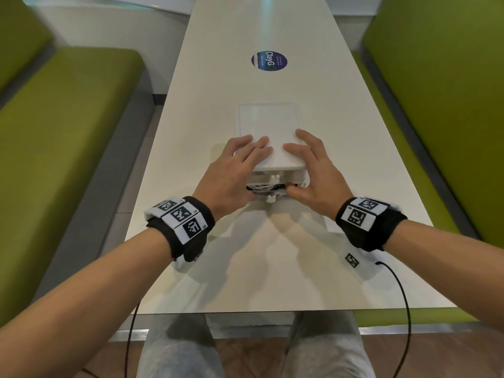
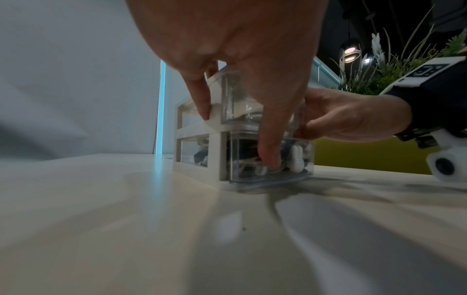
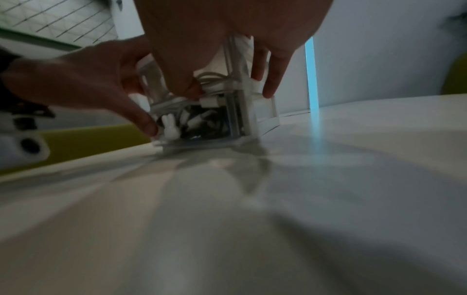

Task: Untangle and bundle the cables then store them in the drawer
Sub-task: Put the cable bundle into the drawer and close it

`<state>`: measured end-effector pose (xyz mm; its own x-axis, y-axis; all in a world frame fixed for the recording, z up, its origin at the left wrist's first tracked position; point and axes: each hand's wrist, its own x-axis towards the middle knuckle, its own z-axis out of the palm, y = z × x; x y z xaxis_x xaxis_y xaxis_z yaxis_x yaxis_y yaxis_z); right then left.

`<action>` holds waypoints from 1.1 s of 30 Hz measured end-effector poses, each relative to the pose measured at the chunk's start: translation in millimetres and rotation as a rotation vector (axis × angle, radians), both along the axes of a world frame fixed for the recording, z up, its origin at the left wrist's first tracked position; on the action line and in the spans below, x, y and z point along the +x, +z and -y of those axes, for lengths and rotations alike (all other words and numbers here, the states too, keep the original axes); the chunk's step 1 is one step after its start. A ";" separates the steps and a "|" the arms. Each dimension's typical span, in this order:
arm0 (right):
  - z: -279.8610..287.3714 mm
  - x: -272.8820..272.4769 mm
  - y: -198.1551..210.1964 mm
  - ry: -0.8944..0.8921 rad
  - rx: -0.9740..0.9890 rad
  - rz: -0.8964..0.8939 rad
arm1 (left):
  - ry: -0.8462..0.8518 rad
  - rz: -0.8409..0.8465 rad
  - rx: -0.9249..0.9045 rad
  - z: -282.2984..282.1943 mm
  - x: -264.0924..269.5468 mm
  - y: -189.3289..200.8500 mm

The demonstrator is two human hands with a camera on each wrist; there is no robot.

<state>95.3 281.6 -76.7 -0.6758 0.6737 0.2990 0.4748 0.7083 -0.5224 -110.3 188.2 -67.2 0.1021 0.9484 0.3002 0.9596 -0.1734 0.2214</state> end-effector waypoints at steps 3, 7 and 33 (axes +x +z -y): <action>-0.4 1.3 -0.4 0.013 0.005 -0.014 | 0.019 0.000 0.014 0.5 0.3 -0.6; -3.8 5.3 2.9 0.009 0.062 0.013 | 0.013 0.014 0.054 -3.2 2.1 0.5; 23.2 4.9 33.4 -0.142 0.054 0.288 | 0.171 0.282 -0.003 24.4 9.9 16.5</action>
